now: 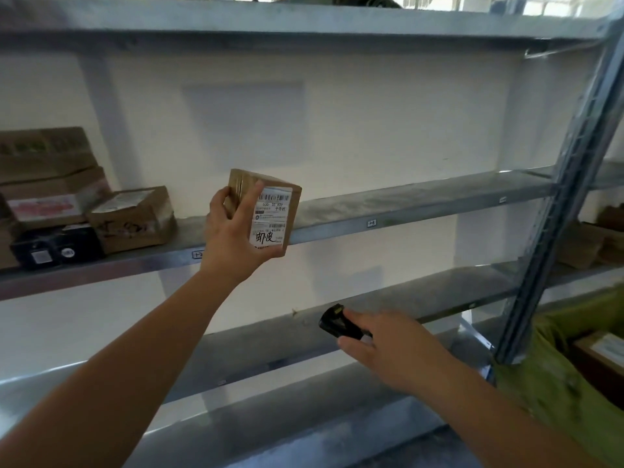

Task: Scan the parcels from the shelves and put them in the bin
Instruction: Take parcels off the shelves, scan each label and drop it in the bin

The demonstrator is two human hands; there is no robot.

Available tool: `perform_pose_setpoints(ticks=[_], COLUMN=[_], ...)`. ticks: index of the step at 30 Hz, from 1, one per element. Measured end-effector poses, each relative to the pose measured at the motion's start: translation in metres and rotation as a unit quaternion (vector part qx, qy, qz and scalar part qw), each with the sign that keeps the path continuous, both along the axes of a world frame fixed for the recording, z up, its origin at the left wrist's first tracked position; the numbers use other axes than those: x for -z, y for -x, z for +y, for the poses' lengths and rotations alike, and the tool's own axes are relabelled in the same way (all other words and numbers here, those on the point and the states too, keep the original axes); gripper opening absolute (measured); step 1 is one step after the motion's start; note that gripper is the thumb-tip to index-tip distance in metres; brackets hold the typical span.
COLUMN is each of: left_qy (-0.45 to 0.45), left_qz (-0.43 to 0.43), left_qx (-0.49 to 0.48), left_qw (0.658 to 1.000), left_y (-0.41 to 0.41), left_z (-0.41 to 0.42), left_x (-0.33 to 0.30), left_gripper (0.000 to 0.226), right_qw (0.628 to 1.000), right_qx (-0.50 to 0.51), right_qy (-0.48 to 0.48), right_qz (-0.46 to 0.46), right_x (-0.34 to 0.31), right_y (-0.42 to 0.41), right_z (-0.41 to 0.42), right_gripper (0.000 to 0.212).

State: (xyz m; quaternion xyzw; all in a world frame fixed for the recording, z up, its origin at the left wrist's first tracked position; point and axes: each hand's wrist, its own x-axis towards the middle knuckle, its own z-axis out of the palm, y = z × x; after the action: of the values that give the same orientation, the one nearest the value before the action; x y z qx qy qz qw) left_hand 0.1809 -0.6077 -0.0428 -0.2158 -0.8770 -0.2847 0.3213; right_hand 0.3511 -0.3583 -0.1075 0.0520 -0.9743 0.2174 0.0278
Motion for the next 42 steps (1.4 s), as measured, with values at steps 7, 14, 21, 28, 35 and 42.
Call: perform_pose_setpoints(ticks=[7, 14, 21, 28, 35, 42], left_qy=[-0.017, -0.005, -0.049, -0.09, -0.09, -0.076], left_qz=[-0.007, -0.007, -0.035, -0.088, -0.179, -0.292], left_qx=[0.039, 0.093, 0.195, 0.293, 0.37, 0.473], left_qw=[0.999, 0.996, 0.979, 0.948, 0.907, 0.828], left_y=[0.0, -0.001, -0.019, -0.041, -0.047, -0.072], left_z=[0.007, 0.022, 0.047, 0.066, 0.089, 0.127], left_x=[0.002, 0.01, 0.03, 0.065, 0.107, 0.158], left_gripper=[0.13, 0.129, 0.131, 0.135, 0.135, 0.139], right_qw=[0.999, 0.995, 0.986, 0.963, 0.925, 0.842], right_qx=[0.014, 0.065, 0.142, 0.257, 0.374, 0.526], right_qy=[0.041, 0.063, 0.065, 0.071, 0.059, 0.11], right_qz=[0.012, 0.044, 0.049, 0.024, -0.025, -0.045], right_x=[0.013, 0.009, 0.014, 0.042, 0.053, 0.074], right_y=[0.003, 0.009, 0.003, -0.011, -0.061, -0.118], right_z=[0.007, 0.003, 0.001, 0.008, 0.003, -0.008], right_gripper=[0.055, 0.045, 0.048, 0.044, 0.054, 0.063])
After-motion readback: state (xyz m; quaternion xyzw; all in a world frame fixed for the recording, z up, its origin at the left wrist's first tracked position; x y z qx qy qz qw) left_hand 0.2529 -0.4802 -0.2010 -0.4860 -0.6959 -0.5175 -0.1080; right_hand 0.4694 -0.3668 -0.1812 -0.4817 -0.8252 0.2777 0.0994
